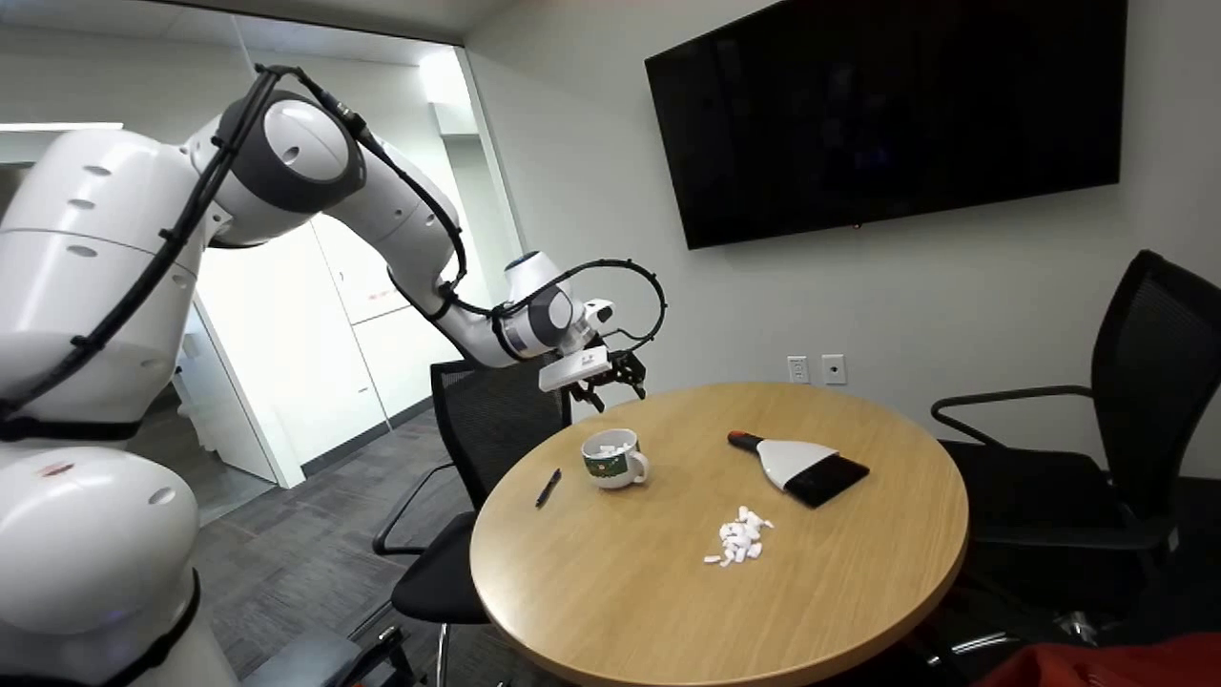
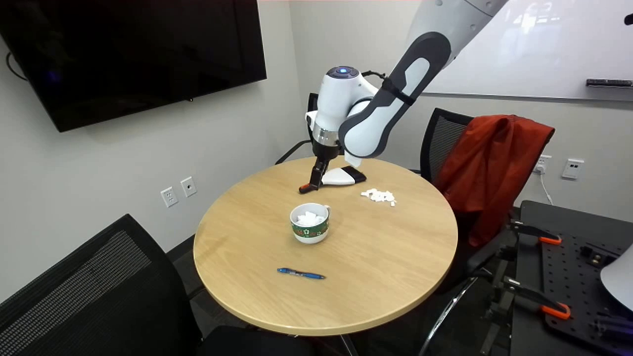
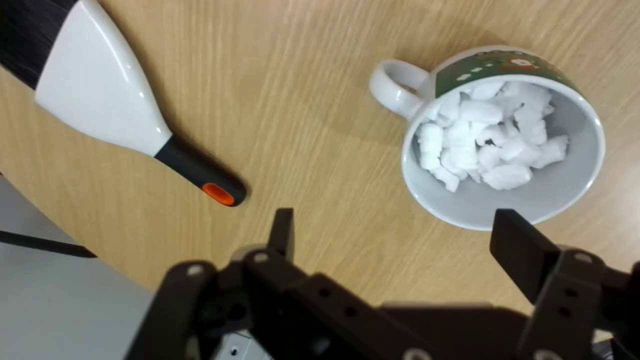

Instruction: Use the pen to stir the contents in the mug then empty the mug.

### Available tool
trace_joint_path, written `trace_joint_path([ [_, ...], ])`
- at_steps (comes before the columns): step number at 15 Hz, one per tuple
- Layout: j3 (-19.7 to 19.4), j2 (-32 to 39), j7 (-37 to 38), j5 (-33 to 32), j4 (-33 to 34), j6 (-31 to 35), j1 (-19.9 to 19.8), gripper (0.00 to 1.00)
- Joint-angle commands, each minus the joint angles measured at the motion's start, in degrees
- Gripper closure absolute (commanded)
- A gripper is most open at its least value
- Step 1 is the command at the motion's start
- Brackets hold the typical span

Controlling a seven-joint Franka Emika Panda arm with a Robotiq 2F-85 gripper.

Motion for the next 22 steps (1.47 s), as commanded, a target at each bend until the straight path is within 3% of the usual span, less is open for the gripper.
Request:
trace_joint_path([
  [1, 2.1, 1.4, -2.5, -2.7, 5.2, -6.1, -3.0, 0.00],
  [6, 8.0, 5.4, -8.9, -1.0, 10.3, -6.4, -8.9, 0.00],
  [8, 11.9, 7.2, -13.4, 1.0, 12.7, -9.2, -12.5, 0.00],
  [11, 14.1, 9.5, -17.0, 1.7, 16.2, -13.7, -14.5, 0.00],
  [17, 15.1, 14.4, -21.0, 1.7, 24.5, -22.9, -14.9, 0.00],
  [22, 13.6, 18.6, -20.5, -0.3, 28.4, -20.5, -12.9, 0.00],
])
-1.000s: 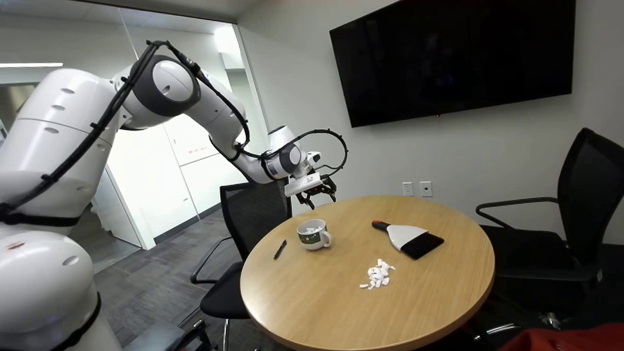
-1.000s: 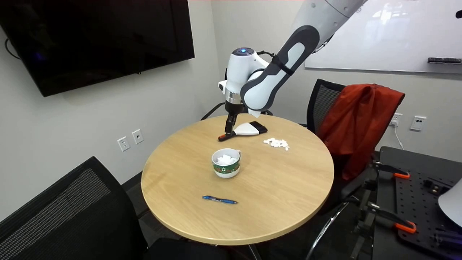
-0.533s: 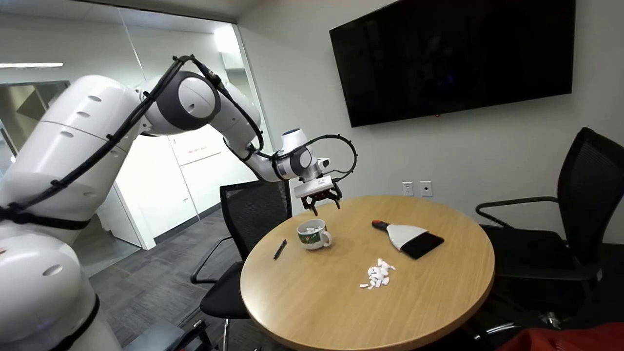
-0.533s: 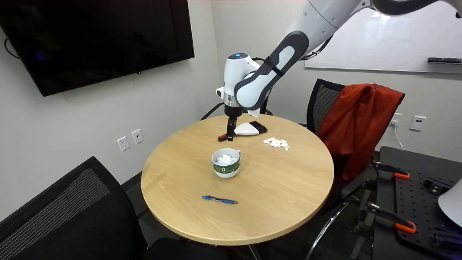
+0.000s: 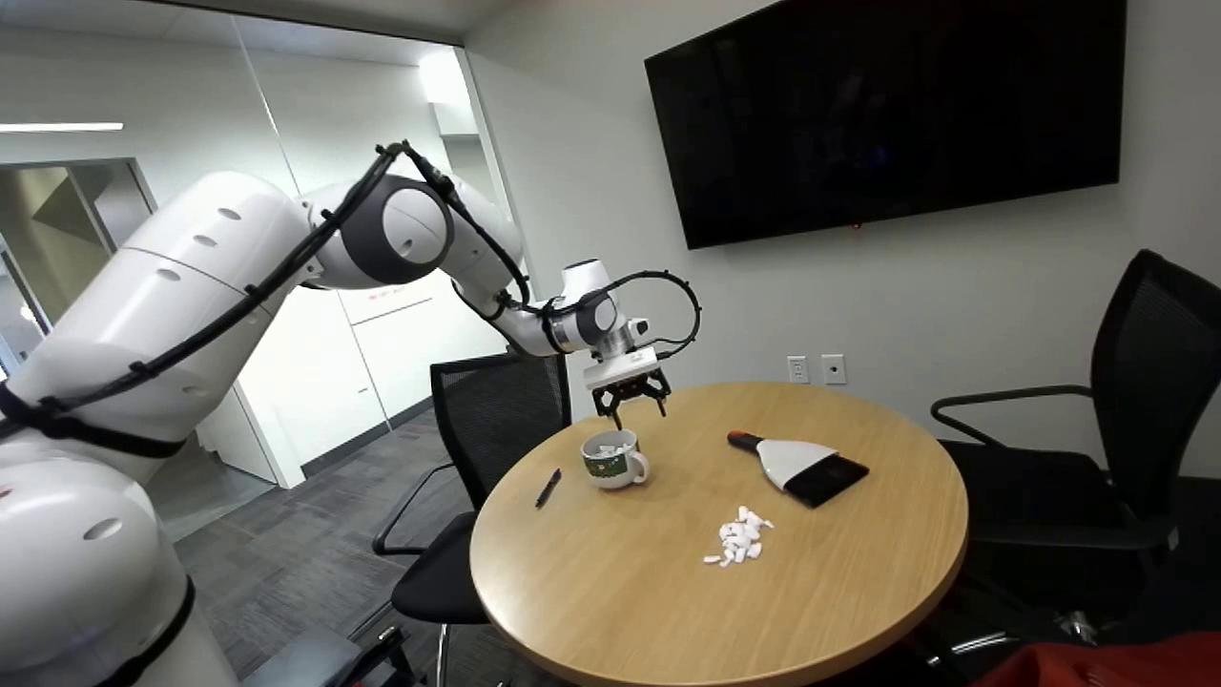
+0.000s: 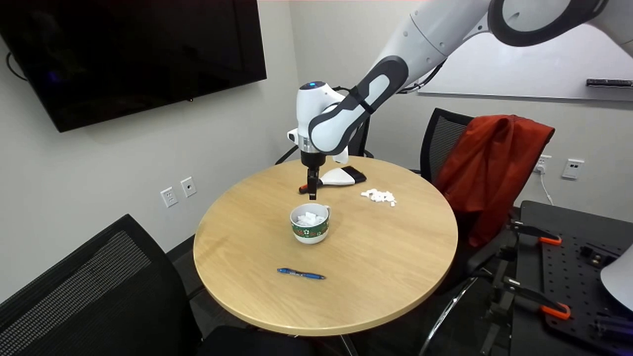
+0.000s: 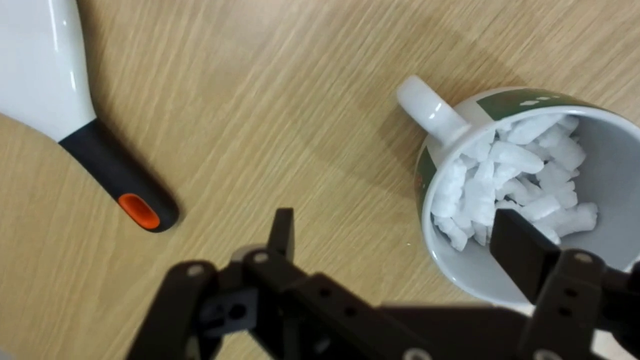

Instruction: Use the pen to stir the contents in the mug then empty the mug.

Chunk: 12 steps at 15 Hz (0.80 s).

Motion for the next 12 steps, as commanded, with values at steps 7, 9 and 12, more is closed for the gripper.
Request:
trace_joint_path([
  [7, -0.7, 2.0, 1.0, -0.3, 1.7, 0.2, 0.8, 0.00],
  [9, -0.8, 2.7, 0.8, -0.5, 2.3, -0.2, 0.9, 0.00],
  [12, -0.8, 3.8, 0.7, -0.7, 3.0, -0.2, 1.0, 0.00],
])
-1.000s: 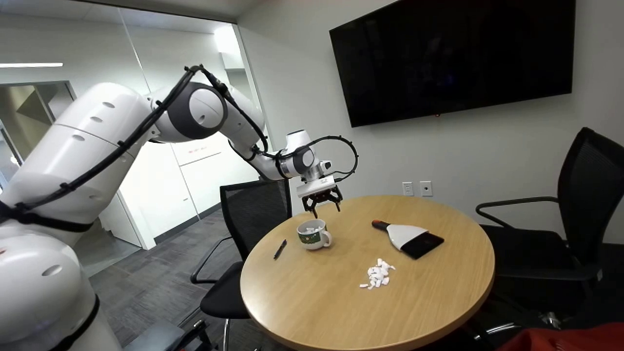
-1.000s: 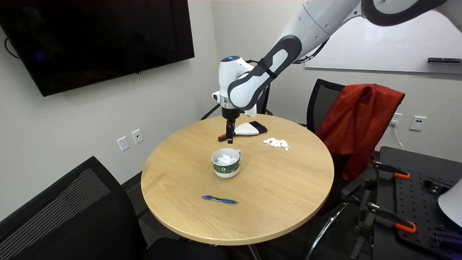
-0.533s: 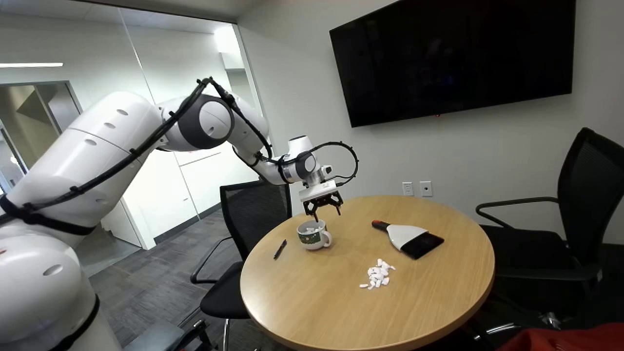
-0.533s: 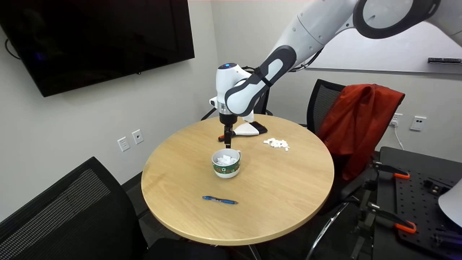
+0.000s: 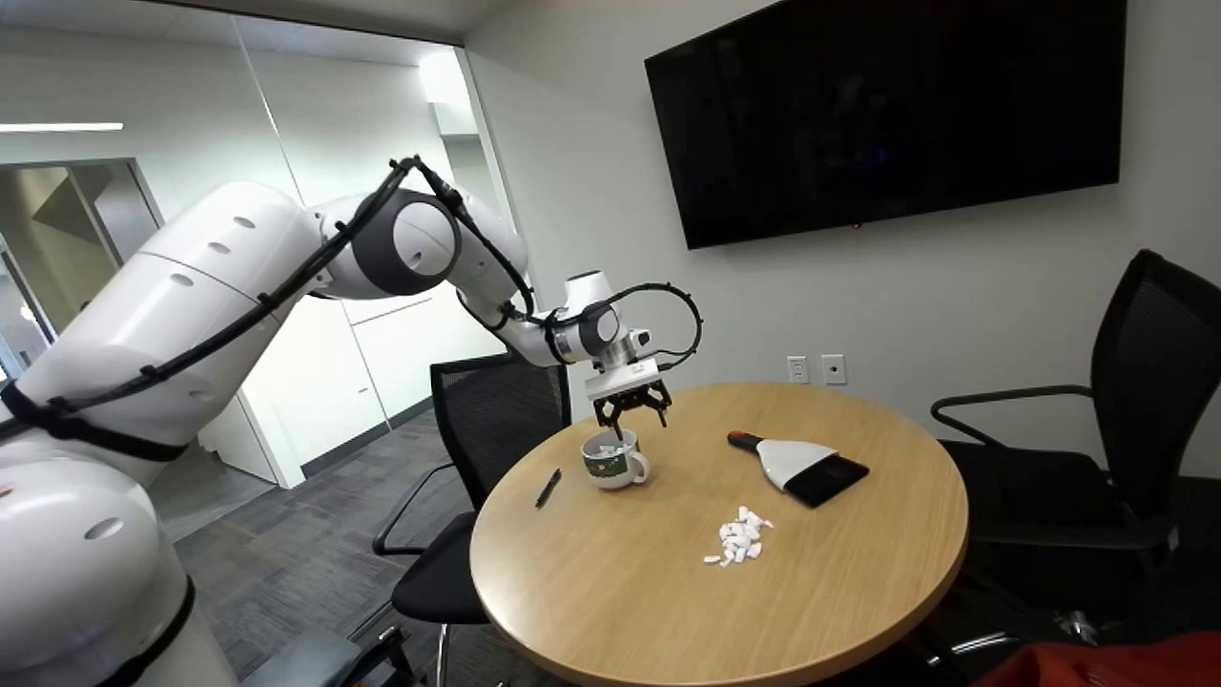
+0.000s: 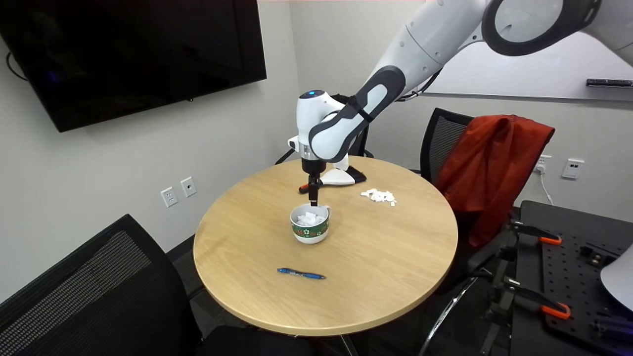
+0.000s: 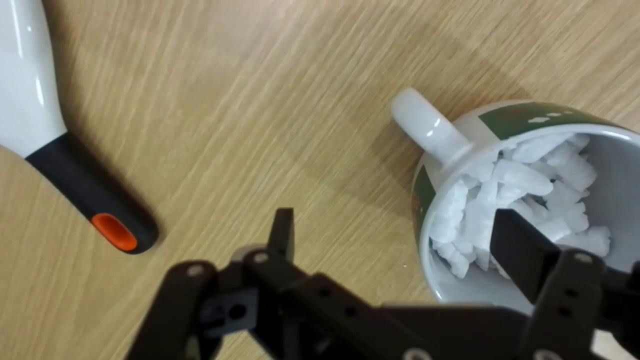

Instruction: Use the pen to stir the contents in the mug then empty the mug.

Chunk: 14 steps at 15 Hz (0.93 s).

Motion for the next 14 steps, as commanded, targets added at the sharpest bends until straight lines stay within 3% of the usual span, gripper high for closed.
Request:
trace_joint_path([
  [1, -0.8, 1.8, 0.6, -0.4, 2.1, 0.0, 0.8, 0.00],
  [14, -2.8, 6.7, 4.3, -0.5, 7.2, 1.0, 2.4, 0.00],
])
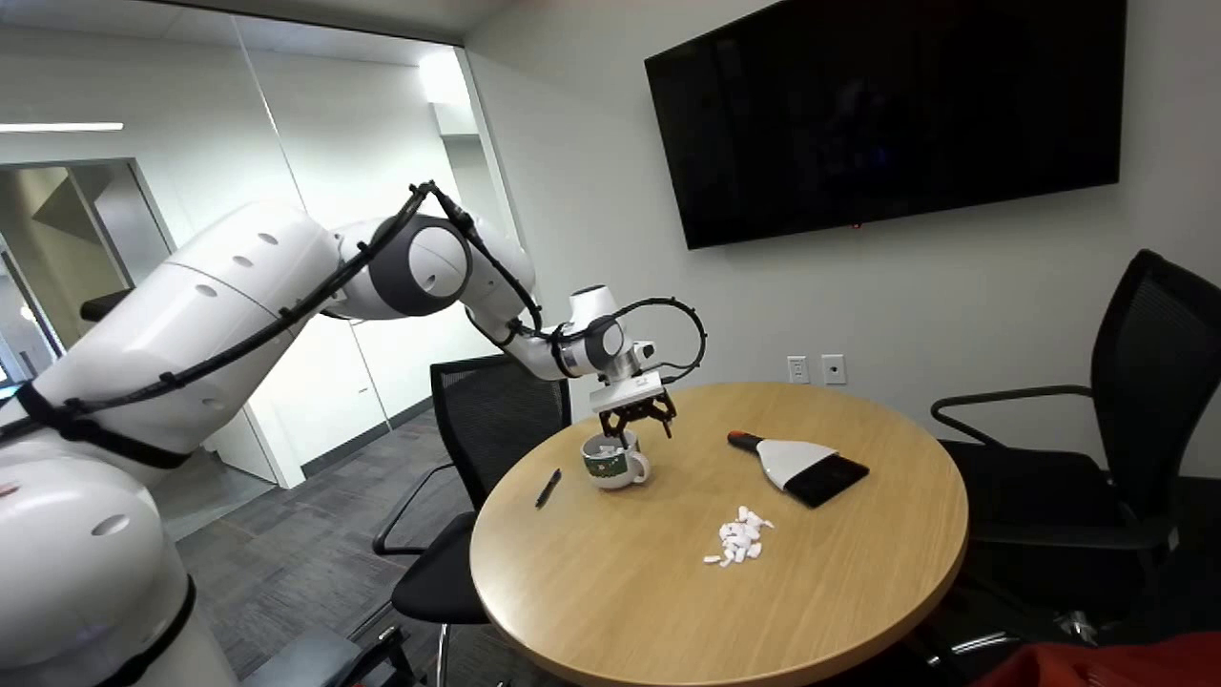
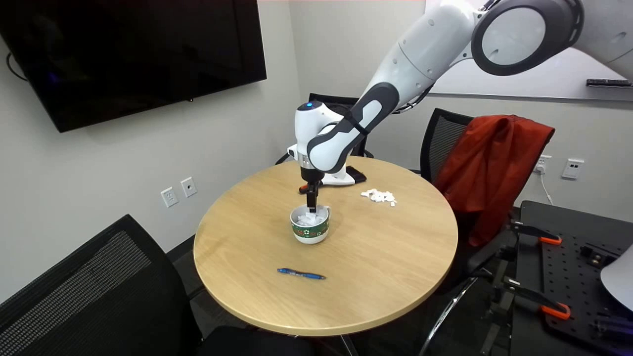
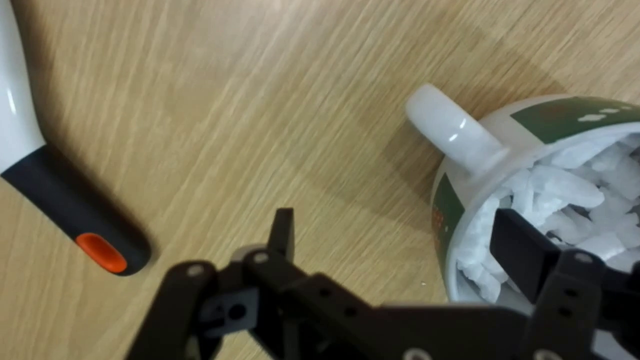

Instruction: Use the pen to stir the contents in the mug then empty the mug.

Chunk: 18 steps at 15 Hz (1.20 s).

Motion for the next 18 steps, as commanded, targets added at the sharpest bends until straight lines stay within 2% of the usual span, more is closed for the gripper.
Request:
trace_joint_path([
  [1, -1.4, 2.3, 2.6, -0.5, 3.2, 0.3, 1.2, 0.00],
  [5, -1.7, 4.2, 3.2, -0.5, 5.4, -0.4, 1.6, 0.00],
  [7, -1.8, 4.9, 3.1, -0.5, 6.1, -0.5, 1.8, 0.26],
  [13, -1.5, 6.3, 2.6, -0.4, 7.9, -1.3, 2.2, 0.73],
  [16, -1.5, 6.6, 2.5, -0.6, 8.3, -1.7, 2.9, 0.95],
  [18, -1.5, 6.7, 2.5, -0.6, 8.5, -2.2, 3.3, 1.00],
])
